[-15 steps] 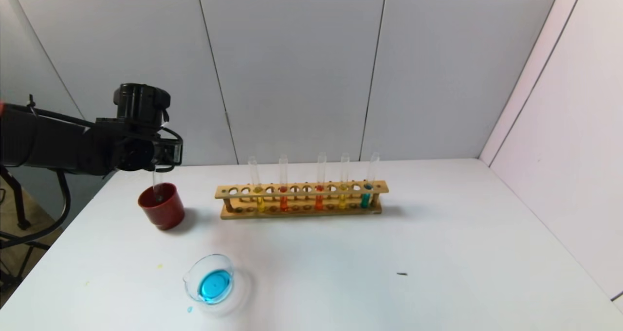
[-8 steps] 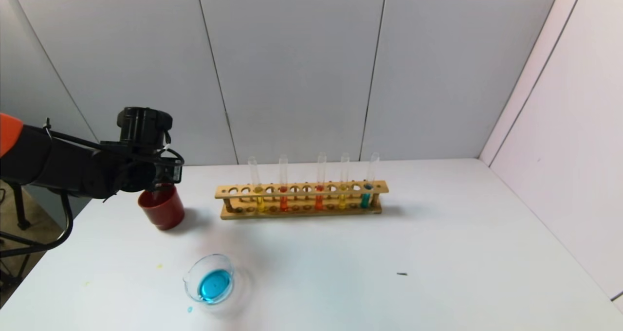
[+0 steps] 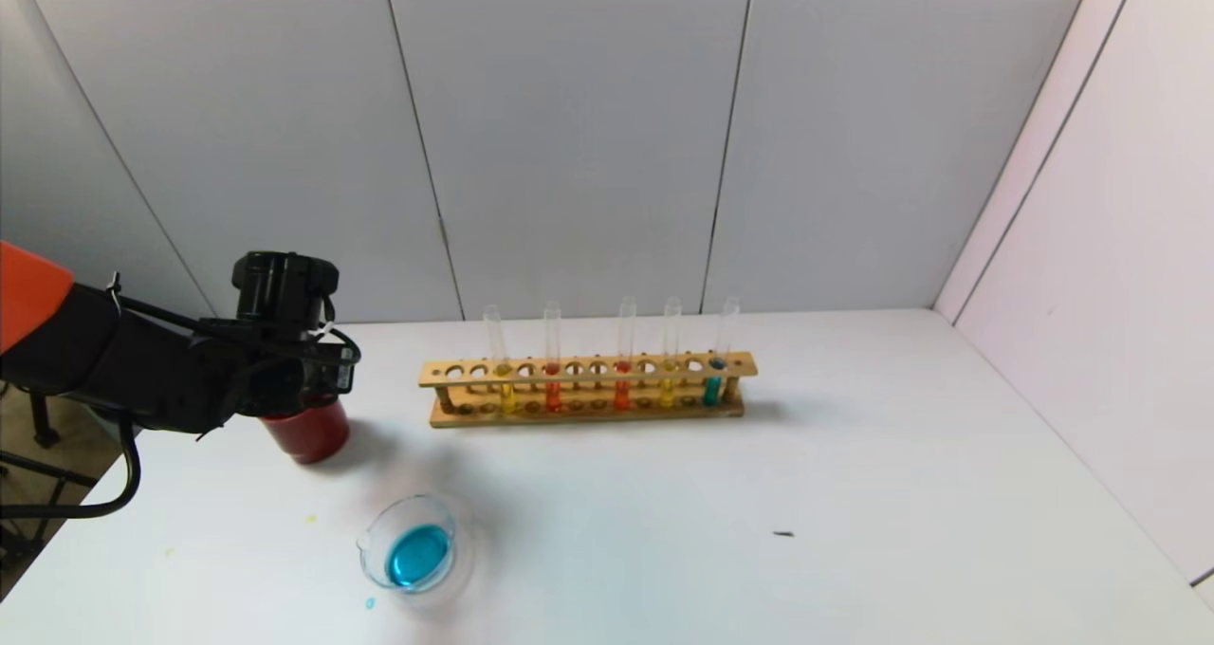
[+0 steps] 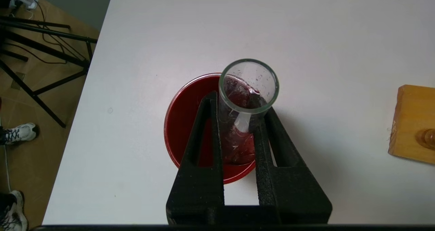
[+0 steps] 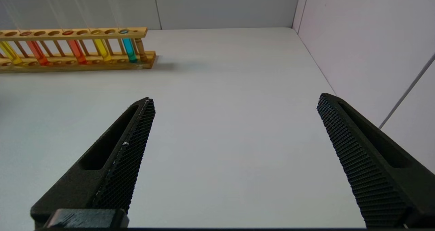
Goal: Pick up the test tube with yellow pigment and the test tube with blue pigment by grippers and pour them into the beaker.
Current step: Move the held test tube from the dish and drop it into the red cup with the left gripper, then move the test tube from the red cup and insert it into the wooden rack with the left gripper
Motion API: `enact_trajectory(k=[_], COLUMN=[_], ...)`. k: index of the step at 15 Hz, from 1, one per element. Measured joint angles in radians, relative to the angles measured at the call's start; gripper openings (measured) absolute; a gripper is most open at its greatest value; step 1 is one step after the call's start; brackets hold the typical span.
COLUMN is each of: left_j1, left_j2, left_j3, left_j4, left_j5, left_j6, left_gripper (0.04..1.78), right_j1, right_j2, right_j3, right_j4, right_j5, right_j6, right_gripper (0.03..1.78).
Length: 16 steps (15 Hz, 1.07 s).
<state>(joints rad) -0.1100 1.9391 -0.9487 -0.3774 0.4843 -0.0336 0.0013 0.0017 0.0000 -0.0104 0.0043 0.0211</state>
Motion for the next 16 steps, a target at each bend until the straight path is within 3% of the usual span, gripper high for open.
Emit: enact_trajectory(k=[5, 7, 12, 16], left_j1=[-0.001, -0.003, -0.006, -0.033], left_j2=[-0.002, -0.005, -0.013, -0.082], left_j3=[0.026, 0.021, -0.023, -0.031], left_j4=[-0.052, -0.054, -0.053, -0.045], left_j5=[0.000, 0.001, 0.002, 0.002], left_j6=[0.008, 0.010, 0.020, 0.067], left_gripper=[0.42, 0.63, 1.43, 1.74], right_j1=[0.000, 0.000, 0.000, 0.000], right_j2=[0.000, 0.000, 0.000, 0.000], right_j3=[0.000, 0.000, 0.000, 0.000], right_j4=[0.000, 0.000, 0.000, 0.000], right_j5=[0.000, 0.000, 0.000, 0.000], right_j6=[0.000, 0.000, 0.000, 0.000], right_gripper=[1.74, 1.74, 1.74, 1.74])
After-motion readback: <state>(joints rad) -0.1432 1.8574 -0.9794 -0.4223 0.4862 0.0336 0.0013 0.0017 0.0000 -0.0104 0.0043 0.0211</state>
